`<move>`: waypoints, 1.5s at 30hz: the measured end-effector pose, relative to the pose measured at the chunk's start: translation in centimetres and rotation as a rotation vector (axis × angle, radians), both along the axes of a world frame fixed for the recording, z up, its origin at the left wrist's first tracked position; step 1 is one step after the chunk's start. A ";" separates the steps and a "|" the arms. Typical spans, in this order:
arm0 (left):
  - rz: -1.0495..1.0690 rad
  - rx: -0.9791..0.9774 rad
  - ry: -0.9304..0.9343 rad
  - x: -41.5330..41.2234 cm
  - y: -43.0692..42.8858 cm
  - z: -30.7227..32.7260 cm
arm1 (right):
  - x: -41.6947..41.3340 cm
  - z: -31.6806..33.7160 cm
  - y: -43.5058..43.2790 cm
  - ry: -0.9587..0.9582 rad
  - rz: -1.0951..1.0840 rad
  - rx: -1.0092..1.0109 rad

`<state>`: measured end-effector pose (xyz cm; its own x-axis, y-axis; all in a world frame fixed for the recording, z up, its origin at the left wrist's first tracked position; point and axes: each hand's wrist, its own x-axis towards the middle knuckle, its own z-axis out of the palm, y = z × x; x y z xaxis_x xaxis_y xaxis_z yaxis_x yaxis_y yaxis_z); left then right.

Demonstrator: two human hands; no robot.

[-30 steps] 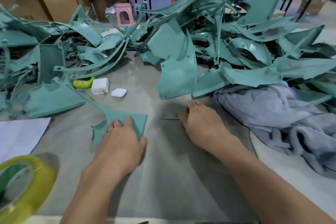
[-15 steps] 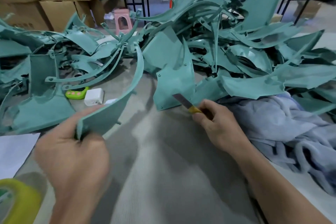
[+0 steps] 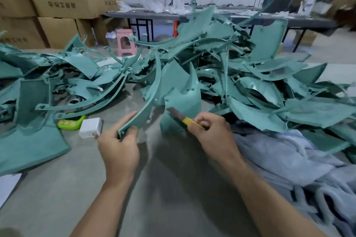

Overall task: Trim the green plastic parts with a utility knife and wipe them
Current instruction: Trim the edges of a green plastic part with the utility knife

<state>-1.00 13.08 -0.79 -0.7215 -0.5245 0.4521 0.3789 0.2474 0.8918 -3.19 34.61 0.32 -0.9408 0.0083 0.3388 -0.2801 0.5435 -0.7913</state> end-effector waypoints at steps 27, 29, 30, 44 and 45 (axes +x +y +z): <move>-0.257 -0.211 -0.299 5.7 -2.0 -2.8 | 6.8 0.6 7.2 0.107 -0.077 -0.138; -0.234 -0.188 -0.240 5.7 -1.9 -2.4 | 4.5 1.8 8.0 0.101 -0.061 -0.131; -0.219 -0.203 -0.213 5.6 -1.9 -2.2 | 3.4 2.4 8.3 0.102 -0.063 -0.116; -0.511 0.139 -0.177 5.0 0.8 -1.0 | -0.6 9.3 10.7 -0.048 0.004 -0.701; -0.516 0.124 -0.206 4.7 1.1 -1.2 | 1.2 9.0 10.1 -0.027 0.026 -0.705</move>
<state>3.69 14.20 -1.95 -0.9650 -0.1209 0.2325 0.2383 -0.0354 0.9706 -2.04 44.74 9.28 -0.9517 0.1949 0.2372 -0.2611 -0.1076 -0.9593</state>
